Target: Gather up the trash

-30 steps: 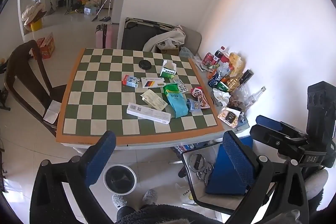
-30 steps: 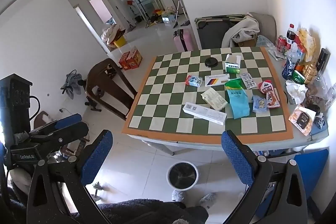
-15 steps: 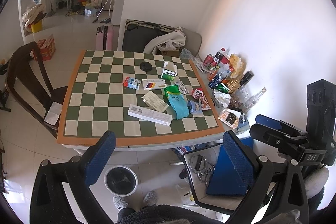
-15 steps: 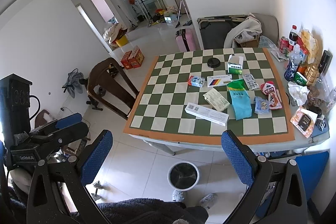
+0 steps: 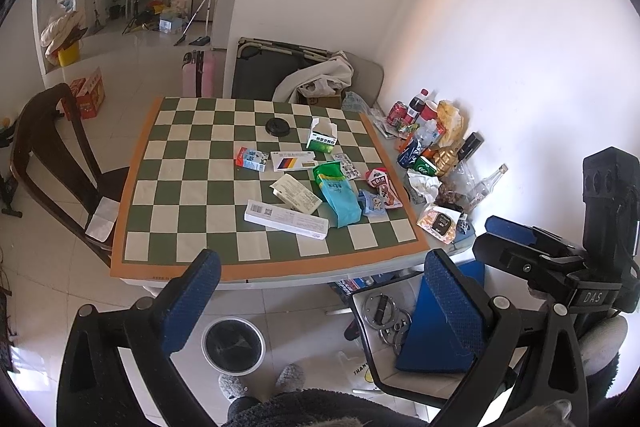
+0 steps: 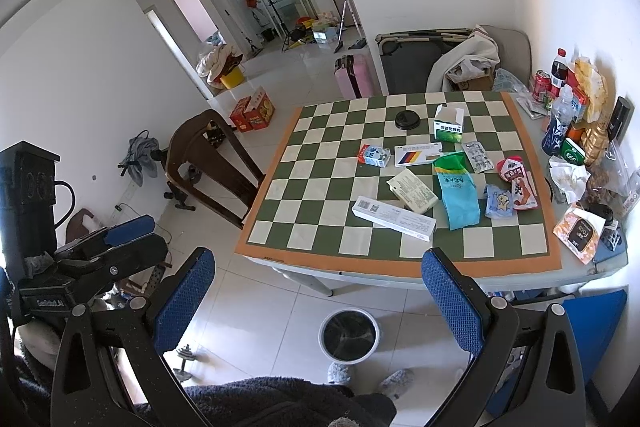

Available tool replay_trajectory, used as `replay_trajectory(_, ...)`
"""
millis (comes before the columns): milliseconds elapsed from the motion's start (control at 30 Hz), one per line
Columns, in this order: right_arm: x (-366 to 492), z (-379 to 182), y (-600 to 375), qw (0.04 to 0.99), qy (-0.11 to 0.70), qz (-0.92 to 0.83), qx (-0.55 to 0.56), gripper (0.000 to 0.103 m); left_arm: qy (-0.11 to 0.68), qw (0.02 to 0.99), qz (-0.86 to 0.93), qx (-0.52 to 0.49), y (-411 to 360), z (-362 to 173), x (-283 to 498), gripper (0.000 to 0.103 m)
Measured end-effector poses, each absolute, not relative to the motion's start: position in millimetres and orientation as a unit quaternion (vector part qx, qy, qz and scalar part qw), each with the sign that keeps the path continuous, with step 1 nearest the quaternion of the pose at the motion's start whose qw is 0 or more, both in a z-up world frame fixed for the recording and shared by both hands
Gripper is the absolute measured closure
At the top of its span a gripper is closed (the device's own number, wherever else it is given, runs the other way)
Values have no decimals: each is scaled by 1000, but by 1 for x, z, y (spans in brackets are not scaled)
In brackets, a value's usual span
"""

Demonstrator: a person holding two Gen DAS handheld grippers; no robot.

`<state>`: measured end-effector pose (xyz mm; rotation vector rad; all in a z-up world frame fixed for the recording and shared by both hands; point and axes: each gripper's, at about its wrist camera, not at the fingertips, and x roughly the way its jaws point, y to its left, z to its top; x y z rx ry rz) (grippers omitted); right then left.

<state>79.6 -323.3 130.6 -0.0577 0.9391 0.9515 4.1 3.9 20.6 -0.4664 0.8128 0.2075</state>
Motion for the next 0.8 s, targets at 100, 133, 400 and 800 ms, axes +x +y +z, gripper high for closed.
replay_trajectory(100, 79, 130, -323, 785, 435, 440, -27, 0, 392, 887, 98, -224, 7, 22, 6, 0)
replay_trajectory(133, 79, 130, -322, 785, 436, 440, -27, 0, 391, 887, 101, -225, 1, 19, 3, 0)
replay_trajectory(400, 79, 129, -323, 784, 435, 441, -28, 0, 391, 887, 101, -225, 1, 18, 2, 0)
replay_trajectory(800, 80, 129, -321, 784, 436, 441, -28, 0, 391, 887, 101, -224, 1, 18, 2, 0)
